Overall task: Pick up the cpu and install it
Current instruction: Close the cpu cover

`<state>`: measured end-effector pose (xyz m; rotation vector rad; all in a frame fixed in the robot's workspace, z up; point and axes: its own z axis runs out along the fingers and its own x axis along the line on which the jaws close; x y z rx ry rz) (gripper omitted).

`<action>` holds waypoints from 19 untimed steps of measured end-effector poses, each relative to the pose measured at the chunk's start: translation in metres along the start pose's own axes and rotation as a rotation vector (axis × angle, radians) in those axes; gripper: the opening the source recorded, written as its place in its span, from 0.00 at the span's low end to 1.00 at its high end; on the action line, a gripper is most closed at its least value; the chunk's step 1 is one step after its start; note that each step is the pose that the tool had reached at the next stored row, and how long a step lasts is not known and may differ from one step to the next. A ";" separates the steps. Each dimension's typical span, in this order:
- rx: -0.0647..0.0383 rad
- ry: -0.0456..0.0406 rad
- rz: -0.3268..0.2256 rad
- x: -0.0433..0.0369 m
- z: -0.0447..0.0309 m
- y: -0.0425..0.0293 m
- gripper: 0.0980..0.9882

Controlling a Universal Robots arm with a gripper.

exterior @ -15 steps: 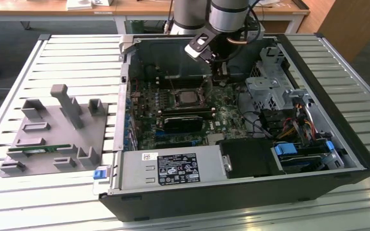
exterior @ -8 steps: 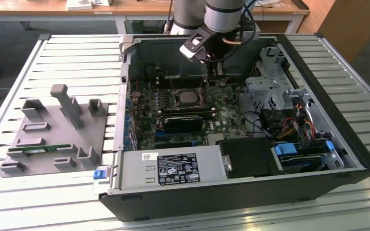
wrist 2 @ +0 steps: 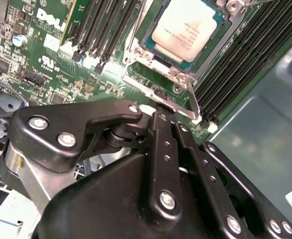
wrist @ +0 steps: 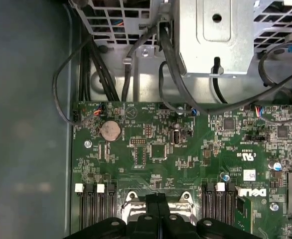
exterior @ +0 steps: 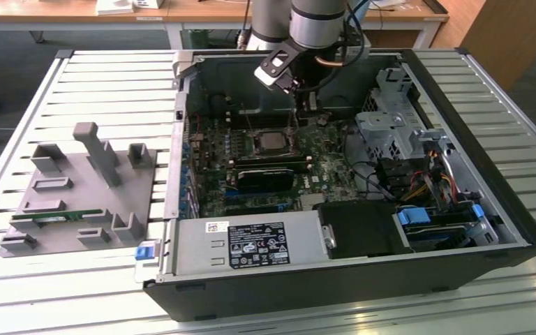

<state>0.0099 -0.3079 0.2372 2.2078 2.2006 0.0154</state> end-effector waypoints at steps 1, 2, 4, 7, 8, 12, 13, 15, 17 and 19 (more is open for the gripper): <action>0.000 0.0000 0.000 0.0000 0.0004 -0.0008 0.01; 0.000 0.0000 0.000 0.0000 0.0007 -0.0017 0.01; 0.000 0.0000 0.000 0.0000 0.0015 -0.0041 0.01; 0.000 0.0000 0.000 0.0001 0.0028 -0.0072 0.01; 0.000 0.0000 0.000 0.0001 0.0032 -0.0100 0.01; 0.000 0.0000 0.000 0.0001 0.0060 -0.0206 0.01; 0.000 0.0000 0.000 0.0001 0.0067 -0.0228 0.01; 0.000 0.0000 0.000 0.0001 0.0081 -0.0264 0.01; 0.000 -0.0001 0.000 0.0001 0.0088 -0.0294 0.01; 0.000 -0.0001 0.000 0.0001 0.0090 -0.0321 0.01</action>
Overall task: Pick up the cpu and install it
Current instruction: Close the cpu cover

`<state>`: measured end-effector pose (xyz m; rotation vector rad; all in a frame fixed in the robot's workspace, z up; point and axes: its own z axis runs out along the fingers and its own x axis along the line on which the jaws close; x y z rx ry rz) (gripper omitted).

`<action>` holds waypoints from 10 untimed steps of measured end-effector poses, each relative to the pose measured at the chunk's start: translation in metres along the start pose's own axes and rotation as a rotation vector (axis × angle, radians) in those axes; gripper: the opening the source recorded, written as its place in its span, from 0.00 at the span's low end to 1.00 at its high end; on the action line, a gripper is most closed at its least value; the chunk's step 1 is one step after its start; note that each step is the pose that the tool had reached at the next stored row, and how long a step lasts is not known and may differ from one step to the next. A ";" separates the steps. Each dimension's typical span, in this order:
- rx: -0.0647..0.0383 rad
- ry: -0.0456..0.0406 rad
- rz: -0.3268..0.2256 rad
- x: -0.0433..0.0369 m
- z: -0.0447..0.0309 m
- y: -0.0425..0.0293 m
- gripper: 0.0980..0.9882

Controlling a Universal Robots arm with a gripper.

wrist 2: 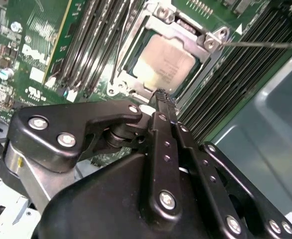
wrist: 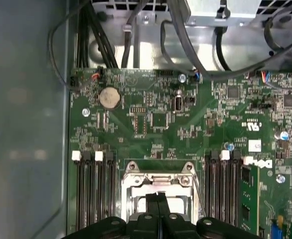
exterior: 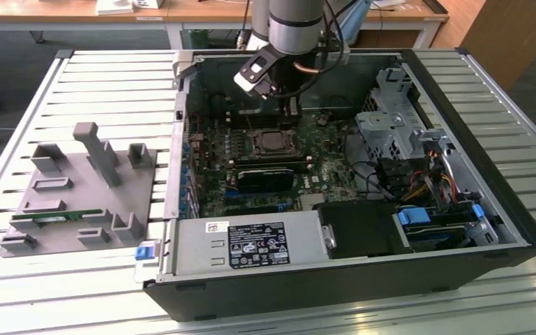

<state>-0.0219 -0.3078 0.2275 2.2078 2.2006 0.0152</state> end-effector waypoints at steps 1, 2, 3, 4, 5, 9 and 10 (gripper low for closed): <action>0.000 0.0002 0.000 0.0000 0.0002 -0.0013 0.01; 0.000 0.0001 0.000 0.0000 0.0003 -0.0025 0.01; 0.000 0.0000 0.000 0.0001 0.0004 -0.0033 0.01; 0.000 0.0000 0.000 0.0001 0.0004 -0.0039 0.01; 0.000 0.0000 0.000 0.0001 0.0004 -0.0039 0.01; 0.000 0.0001 0.000 0.0000 0.0004 -0.0060 0.01; -0.001 0.0001 0.000 0.0001 0.0003 -0.0068 0.01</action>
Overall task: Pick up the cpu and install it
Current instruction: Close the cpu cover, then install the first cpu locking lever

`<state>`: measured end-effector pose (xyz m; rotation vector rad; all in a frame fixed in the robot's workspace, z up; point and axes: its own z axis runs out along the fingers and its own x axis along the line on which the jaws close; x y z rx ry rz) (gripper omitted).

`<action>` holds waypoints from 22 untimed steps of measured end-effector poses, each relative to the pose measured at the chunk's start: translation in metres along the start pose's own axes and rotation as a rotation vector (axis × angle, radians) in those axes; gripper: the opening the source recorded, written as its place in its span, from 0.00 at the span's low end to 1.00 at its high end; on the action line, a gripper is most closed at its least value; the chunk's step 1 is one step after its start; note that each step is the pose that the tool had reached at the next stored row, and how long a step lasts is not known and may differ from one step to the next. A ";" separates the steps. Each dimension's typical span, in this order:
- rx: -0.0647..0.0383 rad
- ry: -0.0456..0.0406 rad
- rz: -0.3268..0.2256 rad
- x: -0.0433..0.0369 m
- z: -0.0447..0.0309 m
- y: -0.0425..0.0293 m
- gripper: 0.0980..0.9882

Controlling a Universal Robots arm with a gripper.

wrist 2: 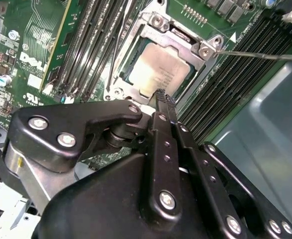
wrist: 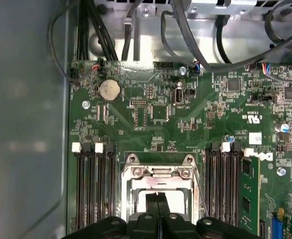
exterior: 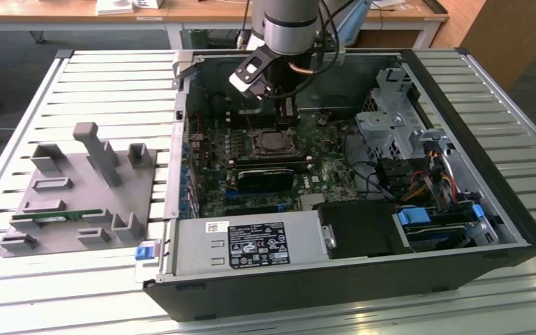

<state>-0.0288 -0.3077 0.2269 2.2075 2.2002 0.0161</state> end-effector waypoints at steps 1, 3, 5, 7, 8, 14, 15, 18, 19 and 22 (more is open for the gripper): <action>0.000 0.0000 0.000 0.0000 0.0000 -0.0007 0.01; -0.002 0.0000 0.000 0.0000 -0.0001 -0.0031 0.01; -0.004 0.0000 0.000 -0.0001 -0.0002 -0.0060 0.01; -0.007 0.0000 0.000 0.0000 -0.0002 -0.0090 0.01; -0.007 0.0000 0.000 0.0000 -0.0002 -0.0100 0.01; -0.009 0.0000 0.000 -0.0001 -0.0003 -0.0121 0.01; -0.009 0.0000 0.000 0.0000 -0.0003 -0.0122 0.01; -0.009 -0.0001 0.000 -0.0001 -0.0014 -0.0122 0.01; -0.009 0.0000 0.000 -0.0001 -0.0022 -0.0122 0.01; -0.007 -0.0001 0.000 -0.0001 -0.0065 -0.0121 0.01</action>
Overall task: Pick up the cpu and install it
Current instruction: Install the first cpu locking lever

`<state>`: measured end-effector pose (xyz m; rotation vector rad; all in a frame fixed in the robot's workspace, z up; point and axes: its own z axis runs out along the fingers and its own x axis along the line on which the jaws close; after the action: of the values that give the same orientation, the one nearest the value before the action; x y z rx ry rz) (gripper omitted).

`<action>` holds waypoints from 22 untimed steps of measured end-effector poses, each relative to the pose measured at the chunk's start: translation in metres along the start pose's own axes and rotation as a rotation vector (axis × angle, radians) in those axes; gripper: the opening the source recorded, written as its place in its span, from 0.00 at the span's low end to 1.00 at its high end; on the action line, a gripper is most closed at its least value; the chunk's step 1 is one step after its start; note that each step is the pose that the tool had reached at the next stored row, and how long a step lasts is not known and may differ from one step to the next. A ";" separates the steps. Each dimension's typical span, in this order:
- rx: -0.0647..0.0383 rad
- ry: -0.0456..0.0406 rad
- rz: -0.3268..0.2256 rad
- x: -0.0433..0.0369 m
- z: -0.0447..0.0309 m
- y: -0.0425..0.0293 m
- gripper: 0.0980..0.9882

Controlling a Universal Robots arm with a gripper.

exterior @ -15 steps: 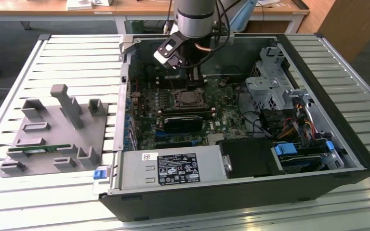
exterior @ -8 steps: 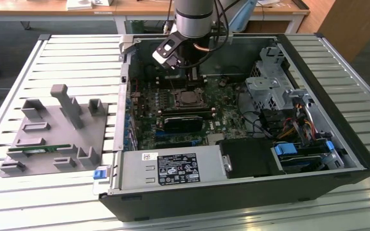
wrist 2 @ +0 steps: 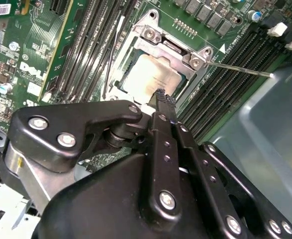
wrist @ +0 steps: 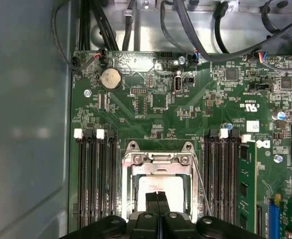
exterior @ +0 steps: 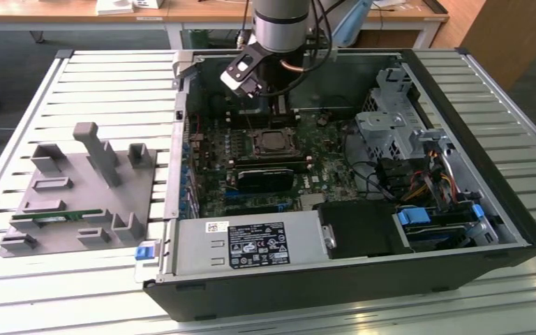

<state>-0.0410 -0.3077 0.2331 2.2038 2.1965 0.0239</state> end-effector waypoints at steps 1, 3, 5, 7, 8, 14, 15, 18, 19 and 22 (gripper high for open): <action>0.000 0.0001 0.000 0.0000 -0.0014 0.0000 0.01; 0.001 -0.0016 0.000 0.0000 -0.0043 0.0003 0.01; 0.003 -0.0041 0.000 -0.0001 -0.0084 0.0004 0.01; 0.004 -0.0043 0.000 -0.0001 -0.0140 0.0006 0.01; 0.005 -0.0043 0.000 -0.0002 -0.0174 0.0007 0.01; 0.011 -0.0044 0.000 -0.0004 -0.0403 0.0015 0.01; 0.013 -0.0044 0.000 -0.0004 -0.0431 0.0015 0.01; 0.016 -0.0042 -0.002 -0.0004 -0.0437 0.0015 0.01; 0.016 -0.0043 -0.005 -0.0004 -0.0437 0.0015 0.01; 0.015 -0.0033 -0.042 -0.0003 -0.0431 0.0015 0.01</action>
<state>-0.0408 -0.3076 0.2762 2.1627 2.2485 0.0024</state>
